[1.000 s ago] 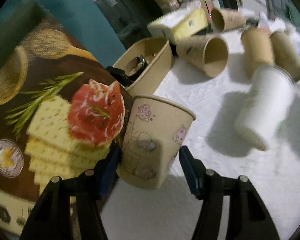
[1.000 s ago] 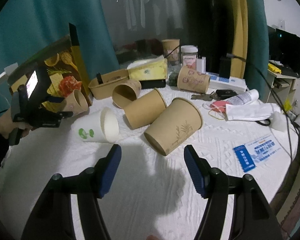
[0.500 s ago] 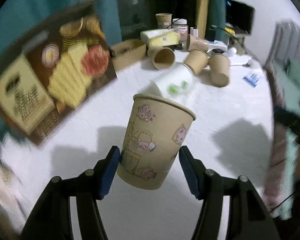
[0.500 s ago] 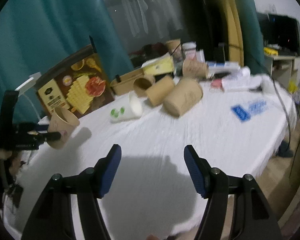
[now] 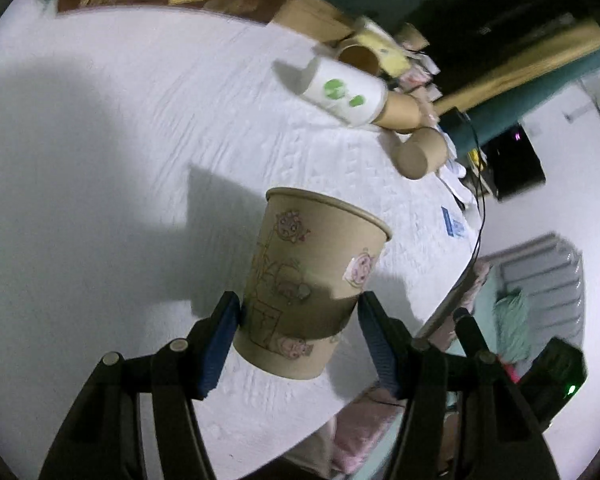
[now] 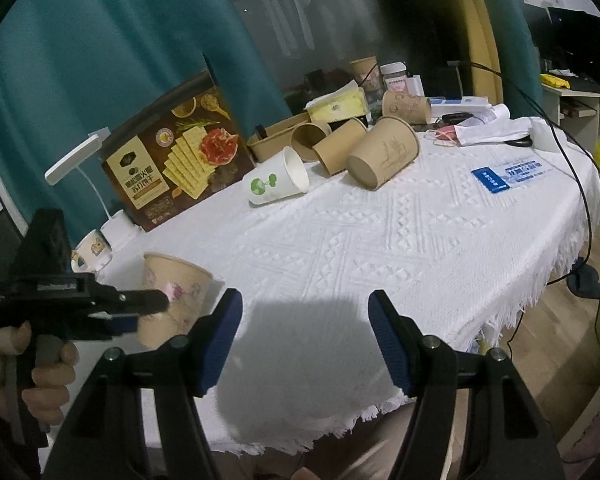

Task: Flip cup upright
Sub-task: 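Carry the cup in the left gripper toward the right gripper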

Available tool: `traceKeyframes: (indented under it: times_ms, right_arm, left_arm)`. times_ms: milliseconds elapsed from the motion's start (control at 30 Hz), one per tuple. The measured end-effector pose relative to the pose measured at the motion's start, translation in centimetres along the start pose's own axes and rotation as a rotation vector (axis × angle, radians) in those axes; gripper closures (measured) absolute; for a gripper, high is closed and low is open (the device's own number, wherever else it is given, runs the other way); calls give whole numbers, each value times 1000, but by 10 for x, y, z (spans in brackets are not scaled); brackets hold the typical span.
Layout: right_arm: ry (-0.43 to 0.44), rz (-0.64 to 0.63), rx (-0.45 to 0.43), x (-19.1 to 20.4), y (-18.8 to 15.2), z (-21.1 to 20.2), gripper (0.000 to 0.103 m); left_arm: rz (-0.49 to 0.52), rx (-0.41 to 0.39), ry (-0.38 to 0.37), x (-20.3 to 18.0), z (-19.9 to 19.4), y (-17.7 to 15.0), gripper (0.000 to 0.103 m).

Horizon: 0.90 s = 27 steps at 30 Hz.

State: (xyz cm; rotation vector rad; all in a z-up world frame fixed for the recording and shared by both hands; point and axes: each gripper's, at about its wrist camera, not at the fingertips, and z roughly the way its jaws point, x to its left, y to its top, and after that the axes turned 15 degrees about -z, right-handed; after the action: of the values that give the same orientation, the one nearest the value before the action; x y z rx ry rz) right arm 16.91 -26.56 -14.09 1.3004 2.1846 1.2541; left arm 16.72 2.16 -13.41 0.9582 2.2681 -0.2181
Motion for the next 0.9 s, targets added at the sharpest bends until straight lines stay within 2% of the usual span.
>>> traceKeyframes:
  times_ms: [300, 500, 767, 900]
  right_arm:
    - [6, -10, 9, 7, 5, 7, 39]
    - [6, -33, 27, 18, 6, 12, 39]
    - [-17, -72, 52, 32, 10, 18, 39]
    - [-26, -164, 84, 46, 21, 25, 39]
  left_arm:
    - [-33, -12, 36, 14, 0, 5, 41]
    - [-36, 3, 17, 22, 3, 7, 41]
    - [25, -23, -27, 16, -13, 8, 41]
    - [74, -57, -51, 16, -32, 6, 41]
